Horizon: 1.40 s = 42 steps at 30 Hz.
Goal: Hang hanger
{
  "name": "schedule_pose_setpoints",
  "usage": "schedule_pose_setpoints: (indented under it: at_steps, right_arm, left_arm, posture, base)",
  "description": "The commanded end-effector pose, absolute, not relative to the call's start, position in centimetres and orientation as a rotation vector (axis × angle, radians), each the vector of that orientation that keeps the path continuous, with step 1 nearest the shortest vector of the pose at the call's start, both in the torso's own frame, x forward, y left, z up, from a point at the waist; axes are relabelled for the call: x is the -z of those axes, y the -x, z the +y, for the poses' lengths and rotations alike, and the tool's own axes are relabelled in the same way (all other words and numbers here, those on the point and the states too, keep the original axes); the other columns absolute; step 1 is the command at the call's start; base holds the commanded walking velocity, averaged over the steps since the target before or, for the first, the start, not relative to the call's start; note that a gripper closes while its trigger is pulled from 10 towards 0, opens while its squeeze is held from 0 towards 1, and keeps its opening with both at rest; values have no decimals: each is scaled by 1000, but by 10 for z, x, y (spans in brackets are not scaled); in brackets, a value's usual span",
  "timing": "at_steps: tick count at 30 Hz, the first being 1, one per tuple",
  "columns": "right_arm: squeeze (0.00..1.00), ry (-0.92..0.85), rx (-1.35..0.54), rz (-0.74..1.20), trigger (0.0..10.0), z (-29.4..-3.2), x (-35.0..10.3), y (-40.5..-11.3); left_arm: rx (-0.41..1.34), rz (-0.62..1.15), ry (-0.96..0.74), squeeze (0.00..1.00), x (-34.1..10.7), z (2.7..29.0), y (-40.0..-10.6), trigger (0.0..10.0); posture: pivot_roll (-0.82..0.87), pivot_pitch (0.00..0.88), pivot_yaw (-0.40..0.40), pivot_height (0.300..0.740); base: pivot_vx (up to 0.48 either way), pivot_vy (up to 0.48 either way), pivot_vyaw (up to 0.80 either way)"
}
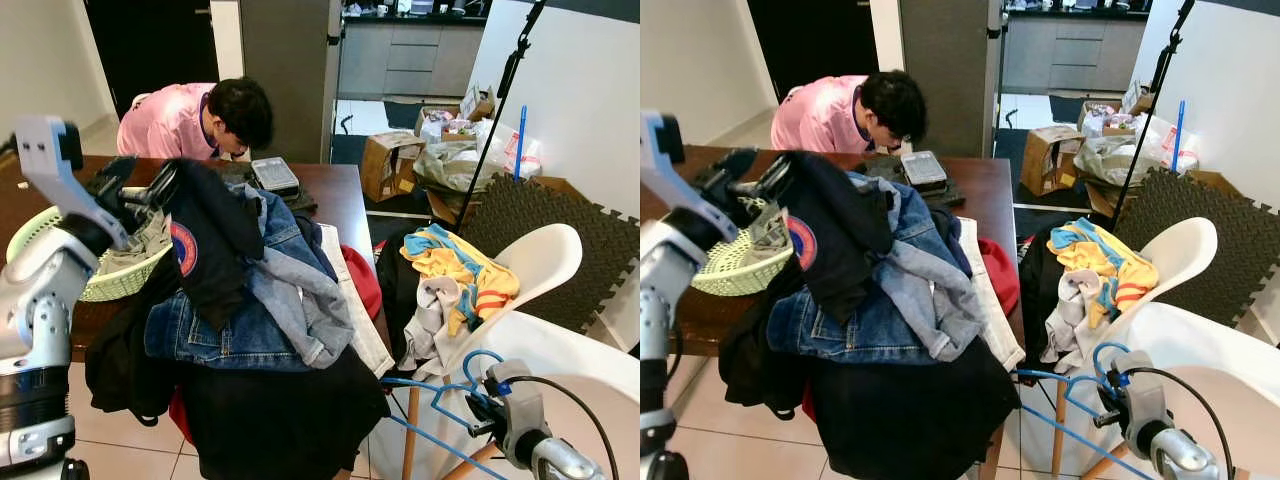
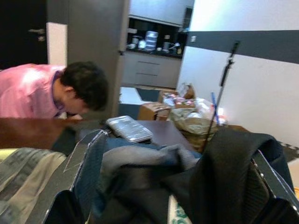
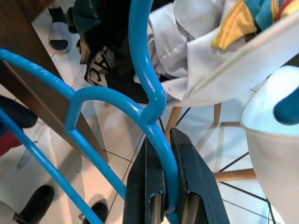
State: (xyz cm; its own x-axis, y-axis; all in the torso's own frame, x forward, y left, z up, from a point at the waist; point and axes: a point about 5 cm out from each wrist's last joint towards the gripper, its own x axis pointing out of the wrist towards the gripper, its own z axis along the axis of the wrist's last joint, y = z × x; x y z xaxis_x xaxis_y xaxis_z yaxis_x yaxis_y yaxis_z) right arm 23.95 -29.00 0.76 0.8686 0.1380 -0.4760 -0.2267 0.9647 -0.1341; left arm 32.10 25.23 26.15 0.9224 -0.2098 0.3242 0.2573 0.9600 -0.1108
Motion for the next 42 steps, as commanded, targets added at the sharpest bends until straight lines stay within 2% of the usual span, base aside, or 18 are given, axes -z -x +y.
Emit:
schedule_pose_setpoints:
  at_steps: [1, 6, 9, 11, 13, 15, 18, 22, 26, 29, 30, 31, 33, 35, 38, 41, 42]
  right_arm:
    - [0, 177, -146, 438, 10000, -293, -16, -248]
    - [0, 185, -140, 445, 10000, -295, -15, -245]
    - [0, 191, -135, 452, 10000, -297, -14, -242]
    - [0, 191, -135, 452, 10000, -297, -14, -242]
    - [0, 193, -133, 454, 10000, -298, -13, -240]
    - [0, 193, -132, 454, 10000, -299, -13, -239]
    - [0, 193, -131, 454, 10000, -299, -13, -239]
    - [0, 192, -133, 454, 10000, -296, -12, -240]
    - [0, 189, -139, 453, 10000, -292, -11, -242]
    - [0, 187, -142, 452, 10000, -290, -11, -243]
    - [0, 187, -144, 450, 10000, -289, -11, -244]
    - [0, 187, -145, 450, 10000, -289, -11, -244]
    - [0, 186, -143, 449, 10000, -289, -12, -245]
    - [0, 187, -140, 452, 10000, -290, -11, -244]
    - [0, 190, -136, 460, 10000, -291, -10, -242]
    - [0, 190, -136, 462, 10000, -292, -10, -241]
    - [0, 194, -138, 466, 10000, -292, -10, -240]
  left_arm:
    - [224, -320, 160, 0, -259, 253, -321, 10000]
    - [156, -278, 133, 0, -253, 261, -324, 10000]
    - [46, -167, 47, 0, -237, 276, -329, 10000]
    - [46, -167, 47, 0, -237, 276, -329, 10000]
    - [10, -47, 29, 0, -225, 283, -331, 10000]
    - [-2, -21, 16, 0, -225, 286, -331, 10000]
    - [-1, -15, -4, 0, -228, 286, -332, 10000]
    - [11, -102, -122, 0, -253, 276, -337, 10000]
    - [30, -145, -135, 0, -261, 266, -341, 10000]
    - [77, -155, -143, 0, -261, 254, -343, 10000]
    - [150, -175, -139, 0, -263, 239, -346, 10000]
    - [166, -179, -137, 0, -264, 235, -346, 10000]
    - [394, -136, -150, 0, -257, 209, -341, 10000]
    - [635, -34, -237, 0, -240, 185, -326, 10000]
    - [728, 189, -303, 0, -215, 188, -315, 10000]
    - [743, 239, -322, 0, -210, 191, -312, 10000]
    - [767, 405, -535, 0, -198, 215, -299, 10000]
  posture:
    - [238, 0, -16, 740]
    - [233, 0, -14, 740]
    - [230, 0, -12, 740]
    - [230, 0, -12, 740]
    - [225, 0, -13, 740]
    - [224, 0, -11, 740]
    - [225, 0, -13, 740]
    - [226, 0, -12, 740]
    - [226, 0, -10, 740]
    - [225, 0, -7, 740]
    - [223, 0, -5, 740]
    - [223, 0, -5, 740]
    - [223, 0, -2, 740]
    - [223, 0, -2, 740]
    - [221, 0, 0, 740]
    - [221, 0, 0, 740]
    - [219, 0, -2, 740]
  base:
    - [0, 341, 0]
    - [0, 337, 0]
    - [0, 314, 0]
    - [0, 311, 0]
    - [0, 152, 0]
    - [0, 0, 0]
    - [0, 0, 0]
    - [0, 0, 0]
    - [0, 0, 0]
    - [0, -435, 0]
    - [0, -442, 0]
    - [0, -442, 0]
    - [244, -356, 0]
    - [0, 0, 0]
    - [0, 0, 0]
    - [0, 0, 0]
    - [0, 0, 0]
